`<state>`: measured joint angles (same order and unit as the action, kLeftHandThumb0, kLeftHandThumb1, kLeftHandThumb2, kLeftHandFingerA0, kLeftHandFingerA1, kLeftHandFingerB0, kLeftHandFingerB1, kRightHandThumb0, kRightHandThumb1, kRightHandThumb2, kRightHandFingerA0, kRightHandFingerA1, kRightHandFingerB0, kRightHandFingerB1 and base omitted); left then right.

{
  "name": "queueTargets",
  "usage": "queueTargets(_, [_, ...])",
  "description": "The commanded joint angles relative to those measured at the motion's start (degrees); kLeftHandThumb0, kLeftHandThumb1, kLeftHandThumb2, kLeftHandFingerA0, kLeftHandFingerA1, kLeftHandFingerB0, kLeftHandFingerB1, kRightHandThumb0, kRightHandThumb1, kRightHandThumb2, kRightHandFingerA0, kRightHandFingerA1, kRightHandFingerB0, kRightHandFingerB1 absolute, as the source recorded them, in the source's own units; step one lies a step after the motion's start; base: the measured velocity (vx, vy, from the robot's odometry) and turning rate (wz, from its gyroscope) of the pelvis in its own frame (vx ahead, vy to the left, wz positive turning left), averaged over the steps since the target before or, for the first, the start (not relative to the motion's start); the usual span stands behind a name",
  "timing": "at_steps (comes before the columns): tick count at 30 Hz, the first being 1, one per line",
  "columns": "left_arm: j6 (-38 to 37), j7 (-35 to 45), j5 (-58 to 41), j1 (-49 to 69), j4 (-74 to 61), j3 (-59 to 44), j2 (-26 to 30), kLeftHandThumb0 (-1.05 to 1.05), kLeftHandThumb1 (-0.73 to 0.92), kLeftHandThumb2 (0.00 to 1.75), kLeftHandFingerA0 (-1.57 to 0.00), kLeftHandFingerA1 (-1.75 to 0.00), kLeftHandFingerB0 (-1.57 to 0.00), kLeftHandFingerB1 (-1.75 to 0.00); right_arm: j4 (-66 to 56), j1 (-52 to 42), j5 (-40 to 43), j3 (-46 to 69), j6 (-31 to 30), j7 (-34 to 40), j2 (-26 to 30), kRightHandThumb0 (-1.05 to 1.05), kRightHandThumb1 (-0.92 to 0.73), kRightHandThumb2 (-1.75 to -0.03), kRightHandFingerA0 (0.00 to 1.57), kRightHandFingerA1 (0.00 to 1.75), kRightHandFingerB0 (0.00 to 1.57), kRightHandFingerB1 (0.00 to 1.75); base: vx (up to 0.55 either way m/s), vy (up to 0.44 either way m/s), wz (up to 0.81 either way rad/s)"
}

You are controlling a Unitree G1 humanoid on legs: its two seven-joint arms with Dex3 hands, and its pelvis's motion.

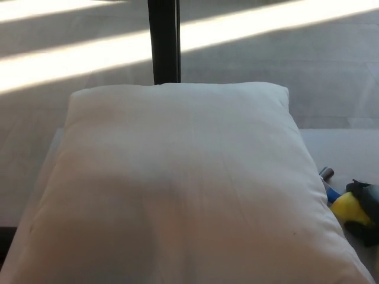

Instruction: A hammer is kept on the right hand side and a pillow is kept on the left hand side on the desk infront of the robot and the robot uses its right hand to pick up the hammer and makes a downward swinging motion to hit the pillow

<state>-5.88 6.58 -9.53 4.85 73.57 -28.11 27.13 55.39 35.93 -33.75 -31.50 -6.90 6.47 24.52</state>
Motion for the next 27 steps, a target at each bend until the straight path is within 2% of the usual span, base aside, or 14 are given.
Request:
queueTargets(1, [-2.21,1.45,-0.50,1.29,-0.01,0.35,0.22,-0.56,0.76,0.63,-0.80,-0.62,-0.60,-0.55,6.01,-5.90,-4.22,-3.69,-5.81,-2.31,-1.52,-0.36,-0.66,-0.59,0.72,1.32,0.46,0.40,0.00,0.000,0.00])
queueTargets(3, [-2.86,2.10,-0.85,1.42,0.03,0.12,0.18,-0.57,0.75,0.63,-0.81,-0.62,-0.61,-0.54,6.59,-5.94,-5.32,-5.11,-7.36,-4.30,-1.94,-0.35,-0.57,-0.57,0.66,1.36,0.57,0.49,0.00,0.000,0.00])
queueTargets(5, [-3.05,2.21,-0.97,1.48,-0.16,0.04,0.23,-0.56,0.76,0.62,-0.82,-0.62,-0.59,-0.52,5.57,-6.49,-5.32,-5.20,-6.62,-4.49,-1.53,-0.39,-0.62,-0.59,0.71,1.21,0.57,0.53,0.00,0.000,0.00])
queueTargets(11, [-2.43,3.12,-1.28,1.25,-0.39,-0.06,0.70,-0.58,0.75,0.62,-0.77,-0.57,-0.56,-0.49,4.31,-7.67,-5.32,-4.61,-6.71,-3.53,-1.83,-0.42,-0.69,-0.62,0.73,1.31,0.62,0.61,0.00,0.000,0.00])
queueTargets(12, [-2.37,3.17,-1.46,1.14,-0.28,-0.23,0.68,-0.57,0.74,0.62,-0.79,-0.60,-0.58,-0.50,4.61,-7.93,-5.72,-4.74,-6.66,-2.26,-1.98,-0.41,-0.75,-0.62,0.82,1.28,0.74,0.78,0.00,0.000,0.00])
queueTargets(14, [-2.20,3.04,-1.55,1.00,-0.02,-0.36,0.60,-0.58,0.74,0.63,-0.79,-0.59,-0.55,-0.49,5.18,-8.67,-6.15,-4.64,-6.37,0.40,-2.30,-0.41,-0.76,-0.62,0.80,1.30,0.72,0.79,0.00,0.000,0.00])
queueTargets(15, [-2.20,3.09,-1.73,0.98,0.15,-0.55,0.58,-0.58,0.73,0.63,-0.80,-0.58,-0.57,-0.49,4.44,-9.55,-5.72,-3.91,-5.10,2.50,-1.98,-0.41,-0.62,-1.01,0.90,1.15,0.75,0.92,0.00,0.000,0.00])
queueTargets(16, [-2.33,3.37,-2.27,0.97,0.20,-1.06,0.47,-0.57,0.73,0.62,-0.81,-0.59,-0.58,-0.51,4.33,-9.89,-5.58,-3.61,-4.02,3.26,-1.72,-0.39,-0.79,-0.67,0.77,1.46,0.69,1.03,0.00,0.000,0.00])
queueTargets(17, [-2.31,3.56,-2.36,0.97,0.26,-1.17,0.47,-0.58,0.73,0.62,-0.80,-0.59,-0.58,-0.50,3.95,-10.31,-5.75,-3.54,-3.07,4.49,-1.34,-0.37,-0.79,-0.63,0.80,1.47,0.70,1.07,0.00,0.000,0.00])
queueTargets(21, [-2.39,3.62,-1.89,1.24,-0.30,-0.61,0.56,-0.57,0.75,0.62,-0.79,-0.58,-0.58,-0.50,1.89,-11.13,-3.95,-0.69,0.52,6.51,-0.15,-0.38,-0.81,-0.66,0.86,1.40,0.79,0.99,0.00,0.000,0.00])
queueTargets(22, [-2.24,2.88,-2.06,1.11,-0.38,-0.81,0.46,-0.58,0.74,0.62,-0.80,-0.57,-0.60,-0.50,1.59,-11.55,-0.67,3.40,2.89,10.24,-0.52,-0.34,-0.73,-0.68,0.78,1.58,0.73,1.35,0.00,0.000,0.00])
queueTargets(23, [-2.13,2.79,-2.34,1.10,-0.11,-1.13,0.38,-0.57,0.74,0.62,-0.82,-0.58,-0.60,-0.50,0.51,-11.74,0.80,5.43,5.11,10.28,-0.29,-0.37,-0.56,-0.97,1.12,1.34,0.90,1.19,0.00,0.000,0.00])
queueTargets(24, [-2.70,3.00,-2.25,1.26,-0.02,-1.11,0.32,-0.56,0.74,0.62,-0.82,-0.59,-0.59,-0.50,-0.25,-11.29,1.31,6.67,5.01,8.58,0.08,-0.29,-0.82,-0.70,0.86,1.70,0.67,1.43,0.00,0.000,0.00])
queueTargets(27, [-2.97,2.77,-1.85,1.38,0.06,-0.84,0.44,-0.58,0.73,0.62,-0.82,-0.60,-0.62,-0.51,-0.61,-10.54,3.32,10.53,7.78,6.35,0.35,-0.31,-0.78,-0.72,0.82,1.61,0.73,1.32,0.00,0.000,0.00])
